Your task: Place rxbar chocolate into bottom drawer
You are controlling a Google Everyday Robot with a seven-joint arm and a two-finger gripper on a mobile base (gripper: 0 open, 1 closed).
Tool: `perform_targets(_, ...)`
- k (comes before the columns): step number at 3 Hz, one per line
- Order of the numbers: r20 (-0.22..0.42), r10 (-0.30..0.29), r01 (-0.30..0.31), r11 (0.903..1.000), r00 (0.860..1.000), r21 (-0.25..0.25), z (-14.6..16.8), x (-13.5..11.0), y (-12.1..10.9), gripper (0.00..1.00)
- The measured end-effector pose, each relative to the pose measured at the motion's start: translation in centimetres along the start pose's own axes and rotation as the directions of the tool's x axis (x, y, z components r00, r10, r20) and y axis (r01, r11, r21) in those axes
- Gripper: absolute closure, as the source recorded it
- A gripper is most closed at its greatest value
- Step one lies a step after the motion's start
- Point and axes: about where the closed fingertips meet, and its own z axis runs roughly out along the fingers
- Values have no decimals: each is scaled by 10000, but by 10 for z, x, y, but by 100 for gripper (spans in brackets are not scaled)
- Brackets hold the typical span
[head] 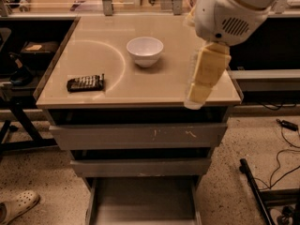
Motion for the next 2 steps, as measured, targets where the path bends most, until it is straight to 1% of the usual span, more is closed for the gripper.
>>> perform_targets(1, 225, -365, 367, 9993, 9991, -62, 16, -42, -17, 0)
perform_targets(2, 255, -709, 715, 9972, 9972, -237, 36, -81, -30, 0)
